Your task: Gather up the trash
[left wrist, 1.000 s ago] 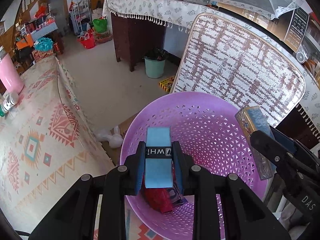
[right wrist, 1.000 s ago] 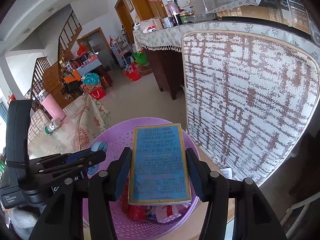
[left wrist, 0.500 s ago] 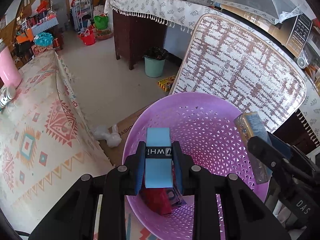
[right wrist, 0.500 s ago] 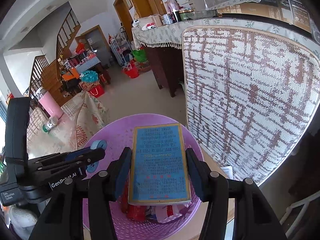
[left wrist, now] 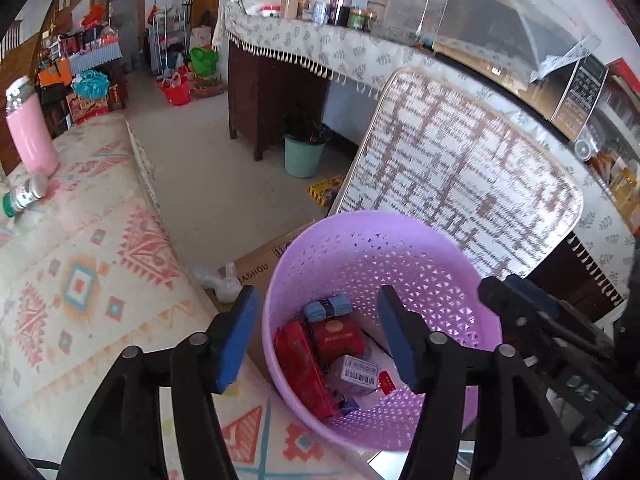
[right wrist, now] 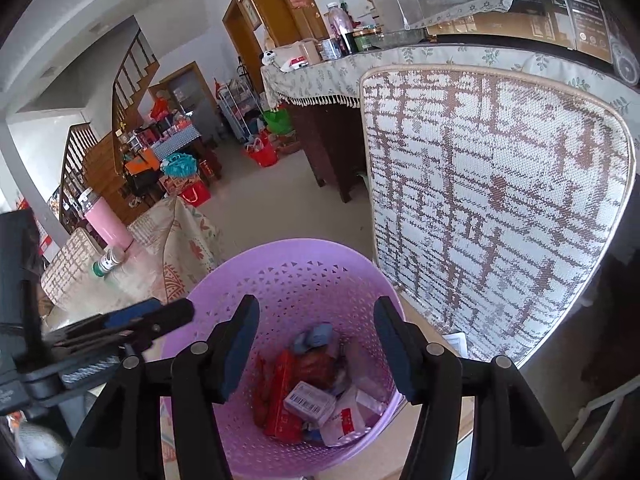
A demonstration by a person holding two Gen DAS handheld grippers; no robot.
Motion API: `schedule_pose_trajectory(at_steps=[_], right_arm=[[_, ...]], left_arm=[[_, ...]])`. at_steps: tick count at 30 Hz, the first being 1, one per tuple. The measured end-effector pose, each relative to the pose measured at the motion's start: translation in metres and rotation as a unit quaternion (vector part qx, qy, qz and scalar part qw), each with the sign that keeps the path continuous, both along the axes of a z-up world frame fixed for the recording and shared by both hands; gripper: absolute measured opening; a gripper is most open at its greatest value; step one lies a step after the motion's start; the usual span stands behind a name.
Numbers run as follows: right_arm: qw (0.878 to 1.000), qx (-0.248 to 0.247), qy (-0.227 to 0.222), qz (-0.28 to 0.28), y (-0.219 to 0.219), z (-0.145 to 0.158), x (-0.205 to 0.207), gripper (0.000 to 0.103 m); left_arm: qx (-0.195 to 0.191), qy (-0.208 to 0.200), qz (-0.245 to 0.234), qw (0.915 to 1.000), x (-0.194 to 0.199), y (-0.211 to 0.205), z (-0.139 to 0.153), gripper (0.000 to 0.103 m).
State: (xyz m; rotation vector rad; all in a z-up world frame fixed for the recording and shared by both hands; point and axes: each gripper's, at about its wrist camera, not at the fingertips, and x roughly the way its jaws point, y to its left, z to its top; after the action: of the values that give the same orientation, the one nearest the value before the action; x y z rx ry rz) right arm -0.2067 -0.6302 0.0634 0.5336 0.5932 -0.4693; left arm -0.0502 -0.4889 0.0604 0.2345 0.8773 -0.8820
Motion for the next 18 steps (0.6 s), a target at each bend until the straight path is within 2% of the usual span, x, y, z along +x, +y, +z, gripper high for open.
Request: schedule_pose_trajectory(at_steps=[6, 15, 18], right_arm=[[1.0, -0.017, 0.005, 0.002, 0.017, 0.006, -0.009, 0.066], [0.999, -0.033, 0.01, 0.008, 0.054, 0.012, -0.028, 0.066], [0.999, -0.038, 0.01, 0.011, 0.066, 0.015, -0.036, 0.067]], left_arm=[[-0.009, -0.042, 0.015, 0.999, -0.023, 0.035, 0.023, 0.074], [-0.009, -0.088, 0.054, 0.9947, -0.049, 0.092, 0.04, 0.078], [-0.015, -0.101, 0.073, 0.9921, -0.057, 0.112, 0.045, 0.084]])
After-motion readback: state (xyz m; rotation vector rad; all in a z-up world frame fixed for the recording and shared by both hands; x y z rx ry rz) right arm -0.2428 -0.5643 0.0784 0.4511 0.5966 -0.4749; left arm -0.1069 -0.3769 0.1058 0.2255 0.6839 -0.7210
